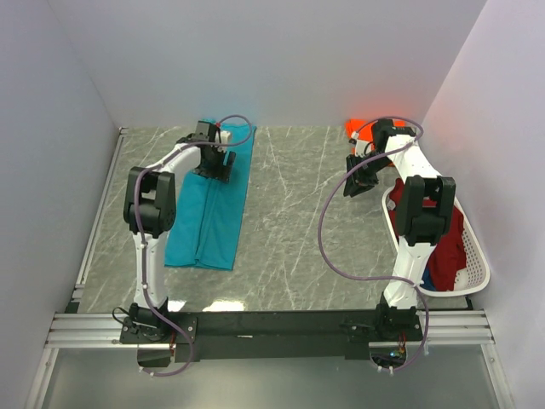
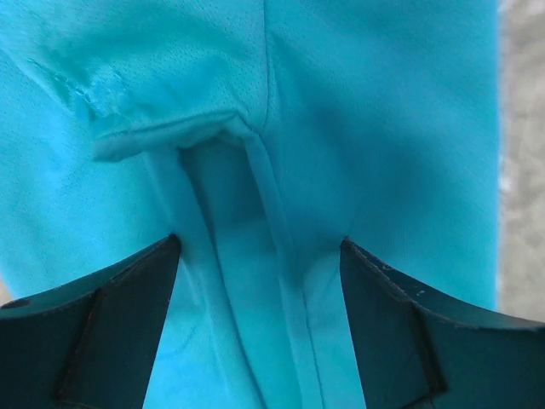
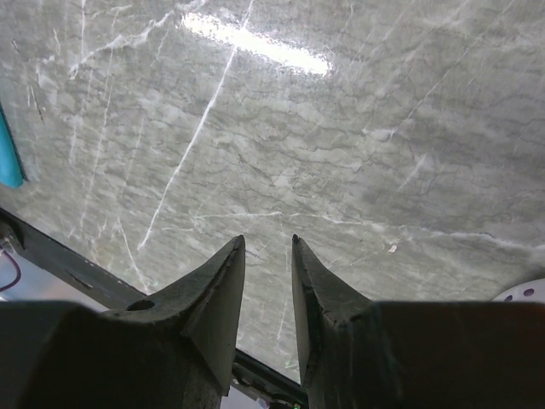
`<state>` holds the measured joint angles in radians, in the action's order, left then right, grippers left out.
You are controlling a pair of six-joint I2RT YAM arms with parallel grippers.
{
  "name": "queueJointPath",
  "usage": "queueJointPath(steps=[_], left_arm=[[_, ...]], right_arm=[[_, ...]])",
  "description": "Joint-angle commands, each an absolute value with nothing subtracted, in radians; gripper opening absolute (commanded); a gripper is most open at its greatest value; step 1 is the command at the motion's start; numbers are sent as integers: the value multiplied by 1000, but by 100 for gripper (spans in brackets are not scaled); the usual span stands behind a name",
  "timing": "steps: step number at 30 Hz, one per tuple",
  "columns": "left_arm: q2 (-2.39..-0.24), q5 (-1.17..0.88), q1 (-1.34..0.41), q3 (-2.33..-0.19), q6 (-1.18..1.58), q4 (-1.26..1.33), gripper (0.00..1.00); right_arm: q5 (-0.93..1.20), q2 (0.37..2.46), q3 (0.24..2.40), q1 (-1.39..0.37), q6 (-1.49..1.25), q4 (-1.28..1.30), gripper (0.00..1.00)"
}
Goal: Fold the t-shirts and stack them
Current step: Fold the tshirt
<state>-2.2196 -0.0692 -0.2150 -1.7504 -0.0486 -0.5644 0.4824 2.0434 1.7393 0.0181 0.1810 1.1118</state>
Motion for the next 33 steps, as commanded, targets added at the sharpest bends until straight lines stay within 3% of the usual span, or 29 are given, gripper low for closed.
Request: queueJointPath(steps=[1,9,22,28,33], left_arm=[[-2250,-17,-227,-1801,35,-540,81],[-2289,-18,-310,-1749,113,-531,78],[-2361,-98,-442,-1873,448,-571,76],[-2346,-36,-454,-1936,388,-601,79],[-2071,35,-448,-1763,170,-531,84]], right_arm=[[483,2003,1732,28,201,1109,36],[485,2022,1750,28,206,1114,36],[477,2017,1718,40,218,1109,36],[477,2016,1724,40,225,1123,36],[480,2002,1723,38,236,1134,36]])
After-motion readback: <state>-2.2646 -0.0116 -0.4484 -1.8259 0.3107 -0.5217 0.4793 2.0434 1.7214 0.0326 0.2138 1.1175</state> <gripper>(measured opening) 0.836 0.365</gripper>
